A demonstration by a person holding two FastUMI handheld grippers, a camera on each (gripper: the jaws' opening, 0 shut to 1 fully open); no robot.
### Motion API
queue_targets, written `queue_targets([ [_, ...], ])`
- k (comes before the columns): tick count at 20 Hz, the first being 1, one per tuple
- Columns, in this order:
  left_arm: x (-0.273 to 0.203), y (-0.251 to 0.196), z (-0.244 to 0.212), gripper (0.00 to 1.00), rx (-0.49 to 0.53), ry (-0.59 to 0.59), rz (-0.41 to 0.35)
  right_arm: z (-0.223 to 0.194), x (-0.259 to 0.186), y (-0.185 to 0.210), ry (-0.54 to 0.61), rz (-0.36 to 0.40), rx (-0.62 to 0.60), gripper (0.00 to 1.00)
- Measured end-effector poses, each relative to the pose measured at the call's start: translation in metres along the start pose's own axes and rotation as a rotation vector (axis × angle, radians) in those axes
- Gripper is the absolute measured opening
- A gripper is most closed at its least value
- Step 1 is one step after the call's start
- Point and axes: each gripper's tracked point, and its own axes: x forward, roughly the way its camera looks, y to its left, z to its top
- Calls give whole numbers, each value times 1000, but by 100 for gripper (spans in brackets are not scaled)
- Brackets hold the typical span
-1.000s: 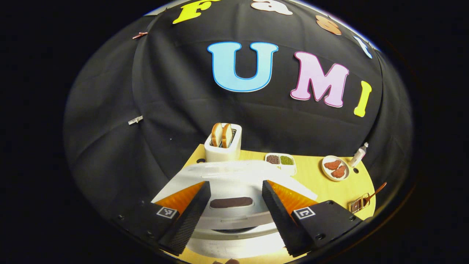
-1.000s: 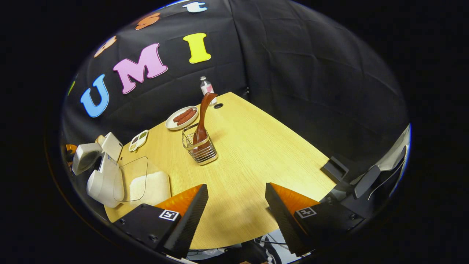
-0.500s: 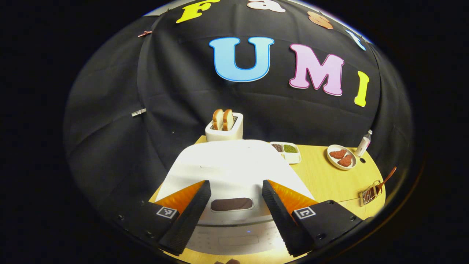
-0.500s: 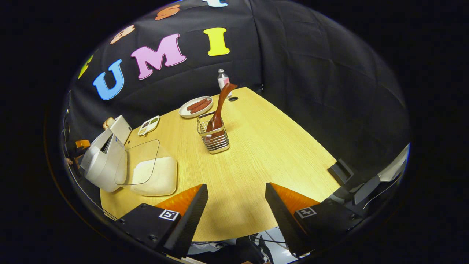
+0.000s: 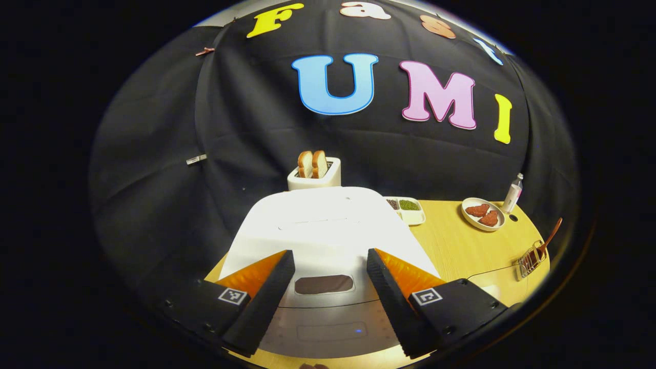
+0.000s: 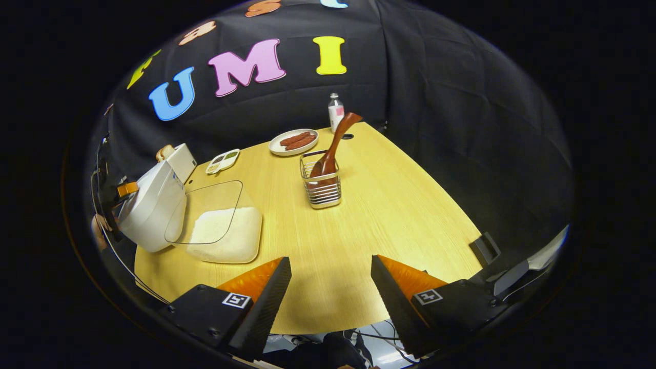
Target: Close the left gripper, press the button to open the rice cooker; take a wooden spoon from the chopstick holder with the right hand, scoop a spoonful of rice and pour it into the rice cooker, then put the wooden spoon back into the chopstick holder.
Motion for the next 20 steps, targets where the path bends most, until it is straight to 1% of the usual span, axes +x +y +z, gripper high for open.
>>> queue_targets([
  [1,-4,0,1,100,21,5,-7,5,-2,8,-12,7,-11,99],
  [2,-11,4,6,100,44,0,8,12,-5,15,-30,12,-20,99],
  [4,-31,6,30,96,91,-78,10,32,-13,30,-79,19,-32,99],
  [7,-80,-5,67,96,118,-215,-54,70,-31,49,-167,16,-37,99],
  [9,-114,-19,74,96,106,-261,-103,98,-51,61,-241,14,-39,99],
  [11,-147,-29,73,96,78,-274,-143,120,-74,69,-312,17,-49,99],
  [14,-199,-43,69,96,34,-285,-185,146,-112,70,-423,17,-77,99],
  [18,-264,-52,64,96,47,-321,-181,163,-152,55,-529,31,-89,99],
  [20,-289,-59,59,96,23,-326,-173,165,-169,42,-564,43,-91,99],
])
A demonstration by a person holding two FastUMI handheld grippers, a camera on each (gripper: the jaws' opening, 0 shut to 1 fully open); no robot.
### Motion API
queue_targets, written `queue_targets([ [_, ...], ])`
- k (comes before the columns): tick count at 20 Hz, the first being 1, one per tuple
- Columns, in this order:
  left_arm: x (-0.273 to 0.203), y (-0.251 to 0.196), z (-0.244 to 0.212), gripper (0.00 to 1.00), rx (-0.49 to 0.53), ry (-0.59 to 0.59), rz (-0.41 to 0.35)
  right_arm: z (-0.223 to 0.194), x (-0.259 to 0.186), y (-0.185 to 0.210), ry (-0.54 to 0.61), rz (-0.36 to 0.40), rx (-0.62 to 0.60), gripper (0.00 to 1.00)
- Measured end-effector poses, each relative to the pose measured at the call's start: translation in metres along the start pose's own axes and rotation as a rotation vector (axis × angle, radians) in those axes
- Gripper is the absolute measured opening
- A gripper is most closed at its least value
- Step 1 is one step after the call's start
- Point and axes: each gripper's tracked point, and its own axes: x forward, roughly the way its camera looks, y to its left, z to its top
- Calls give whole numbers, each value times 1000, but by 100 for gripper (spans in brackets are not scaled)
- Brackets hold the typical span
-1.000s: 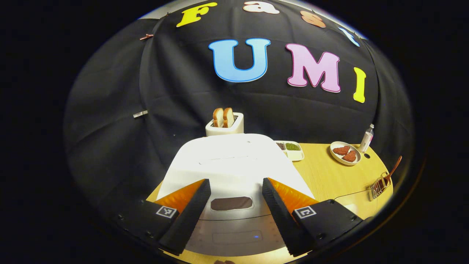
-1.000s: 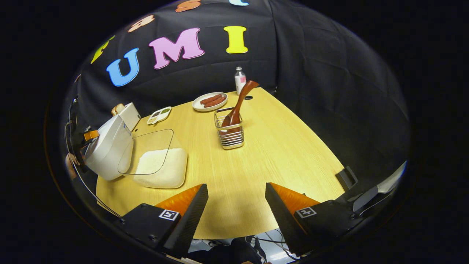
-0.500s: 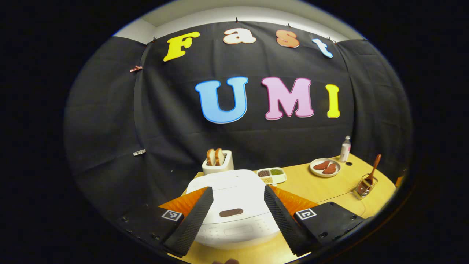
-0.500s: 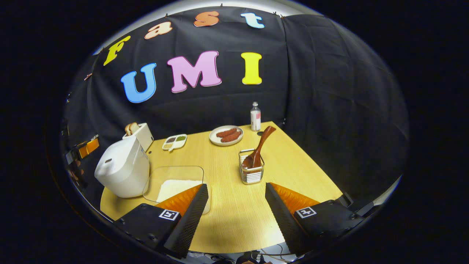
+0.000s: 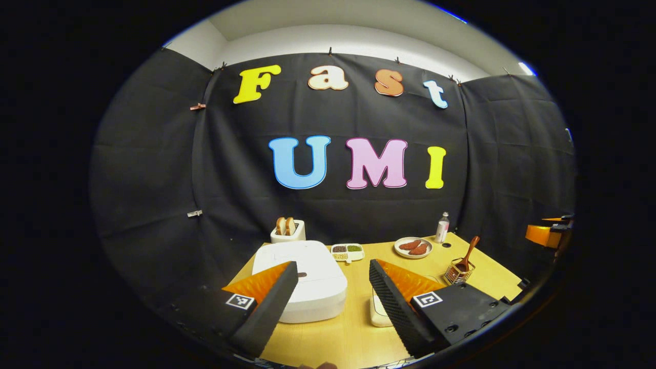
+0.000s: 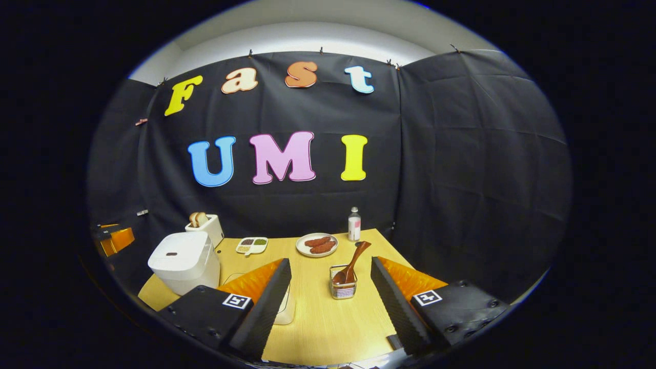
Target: Close the left gripper, press the button to open the rice cooker; take a wooden spoon from the chopstick holder with the right hand, scoop a spoonful of rice and pour it into the rice cooker, then put the wooden spoon back into the chopstick holder.
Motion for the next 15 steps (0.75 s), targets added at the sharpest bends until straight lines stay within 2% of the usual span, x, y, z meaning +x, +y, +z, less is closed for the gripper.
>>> queue_targets([
  [3,-25,-17,7,96,-59,-24,23,8,-15,-21,-36,25,3,98],
  [5,-37,-20,9,96,-72,-30,61,9,-22,-32,-41,46,10,98],
  [9,-53,-33,20,98,-82,-55,91,19,-27,-48,-71,78,7,98],
  [15,-57,-37,27,98,-79,-65,98,28,-24,-45,-91,79,16,98],
])
